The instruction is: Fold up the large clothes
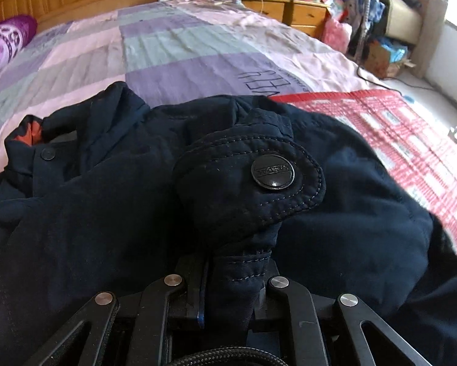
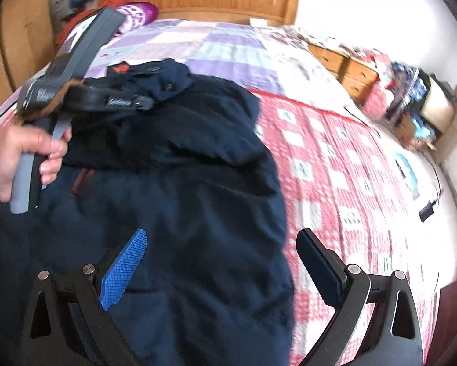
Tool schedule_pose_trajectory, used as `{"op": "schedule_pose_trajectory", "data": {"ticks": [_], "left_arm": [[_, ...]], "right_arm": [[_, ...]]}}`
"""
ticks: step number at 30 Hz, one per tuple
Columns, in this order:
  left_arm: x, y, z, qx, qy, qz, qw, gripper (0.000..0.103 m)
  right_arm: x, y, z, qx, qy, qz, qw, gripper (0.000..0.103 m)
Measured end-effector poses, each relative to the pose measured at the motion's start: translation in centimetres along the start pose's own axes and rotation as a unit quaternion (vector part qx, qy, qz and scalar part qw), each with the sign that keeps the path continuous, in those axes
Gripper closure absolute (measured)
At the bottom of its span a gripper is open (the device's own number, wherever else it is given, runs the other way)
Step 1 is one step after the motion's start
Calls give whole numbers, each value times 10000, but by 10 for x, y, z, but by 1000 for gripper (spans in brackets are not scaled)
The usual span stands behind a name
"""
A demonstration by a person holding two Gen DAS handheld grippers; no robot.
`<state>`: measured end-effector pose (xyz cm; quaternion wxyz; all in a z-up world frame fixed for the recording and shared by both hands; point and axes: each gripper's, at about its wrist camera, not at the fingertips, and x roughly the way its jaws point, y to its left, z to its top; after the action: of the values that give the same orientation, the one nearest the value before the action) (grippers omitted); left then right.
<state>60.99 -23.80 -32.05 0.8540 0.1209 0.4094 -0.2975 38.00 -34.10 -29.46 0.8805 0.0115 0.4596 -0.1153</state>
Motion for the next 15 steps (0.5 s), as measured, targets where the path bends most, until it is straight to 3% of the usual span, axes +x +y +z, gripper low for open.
{"op": "schedule_pose_trajectory", "data": {"ticks": [2,3,4,7,9,12,15], "left_arm": [[-3,0,2,48,-12,-49,10000,88],[-4,-1,1,66,-15,-128,9999,77],[-10,-1,1,75,-73,-341,9994,59],[-35,-11,-5,320,-435,-683,9962,38],[-67,-8,-12,212,-711,-1076,9914,27],[-101,19,-27,-212,-918,-912,9914,25],[-123,68,-41,-624,-1025,-341,9922,25]], "right_arm": [[3,-5,1,174,56,55,9998,2],[5,-5,3,232,58,61,9997,2],[5,-5,7,300,41,82,9995,2],[3,-4,24,487,-132,149,9986,2],[2,0,37,565,-238,169,9980,2],[6,7,62,649,-355,237,9970,2],[20,16,92,814,-344,507,9948,2]]}}
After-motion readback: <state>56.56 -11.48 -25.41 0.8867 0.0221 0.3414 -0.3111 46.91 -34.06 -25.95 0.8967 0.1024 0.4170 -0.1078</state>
